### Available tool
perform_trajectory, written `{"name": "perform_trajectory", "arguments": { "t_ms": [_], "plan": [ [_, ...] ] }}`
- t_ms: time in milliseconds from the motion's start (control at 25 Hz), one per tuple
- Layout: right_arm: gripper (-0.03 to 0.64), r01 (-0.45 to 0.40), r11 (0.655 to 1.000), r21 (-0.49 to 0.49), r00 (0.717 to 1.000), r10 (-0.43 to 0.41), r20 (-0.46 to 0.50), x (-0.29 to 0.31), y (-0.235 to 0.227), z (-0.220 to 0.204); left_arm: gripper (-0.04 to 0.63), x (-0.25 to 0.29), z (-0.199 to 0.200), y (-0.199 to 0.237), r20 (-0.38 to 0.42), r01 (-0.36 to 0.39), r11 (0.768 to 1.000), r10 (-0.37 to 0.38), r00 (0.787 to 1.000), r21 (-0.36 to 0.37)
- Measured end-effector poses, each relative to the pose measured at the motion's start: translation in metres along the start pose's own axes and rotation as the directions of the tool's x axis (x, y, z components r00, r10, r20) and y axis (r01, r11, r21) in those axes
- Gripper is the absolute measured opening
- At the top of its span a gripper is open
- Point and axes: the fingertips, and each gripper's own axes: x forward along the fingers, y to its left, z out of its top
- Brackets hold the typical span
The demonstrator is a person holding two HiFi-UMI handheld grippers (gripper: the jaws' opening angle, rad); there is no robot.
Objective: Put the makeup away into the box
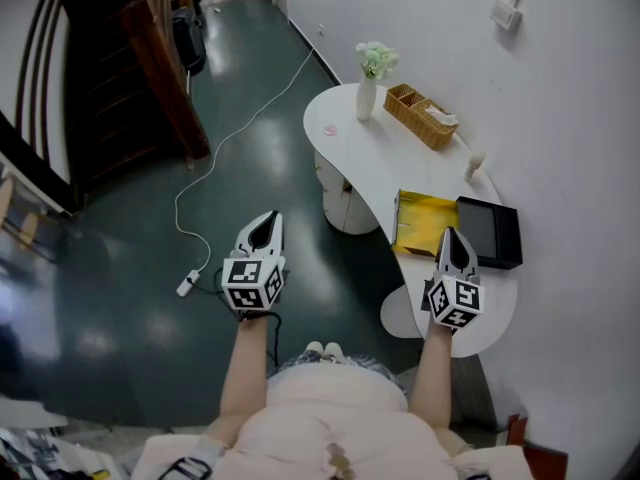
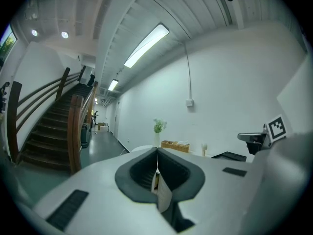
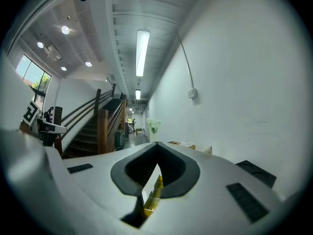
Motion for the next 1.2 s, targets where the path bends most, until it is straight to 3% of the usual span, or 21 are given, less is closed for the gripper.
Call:
{"name": "perform_trajectory", "arguments": {
  "t_ms": [200,320,400,520,640,1200],
  "plan": [
    [0.015,-0.007,1.0,0.01,1.0,0.007,-0.007,0.001,0.0,-0.003,0.029,0.003,-0.004,-0.01,-0.005,0.072,0.997,-0.072,0.997,-0.017],
    [0.015,-0.016,1.0,0.018,1.0,0.016,-0.005,0.002,-0.001,-0.004,0.037,0.004,-0.001,-0.019,-0.014,0.135,0.991,-0.135,0.991,0.024],
    [0.015,-0.019,1.0,0.023,1.0,0.019,-0.001,0.003,-0.004,-0.005,0.16,0.004,0.001,-0.027,-0.021,0.187,0.98,-0.186,0.982,0.063],
    [0.015,-0.018,0.999,0.03,1.0,0.017,0.001,0.004,-0.006,-0.005,0.31,0.003,0.004,-0.033,0.007,0.245,0.969,-0.246,0.969,0.042],
    [0.015,-0.019,0.999,0.04,1.0,0.019,0.001,0.007,-0.008,-0.006,0.376,0.001,0.005,-0.029,0.042,0.248,0.969,-0.247,0.968,-0.006],
    [0.015,-0.064,0.998,0.01,0.998,0.064,-0.017,0.031,-0.017,-0.018,0.391,0.012,-0.008,-0.035,0.016,0.177,0.984,-0.177,0.984,-0.006]
  ]
}}
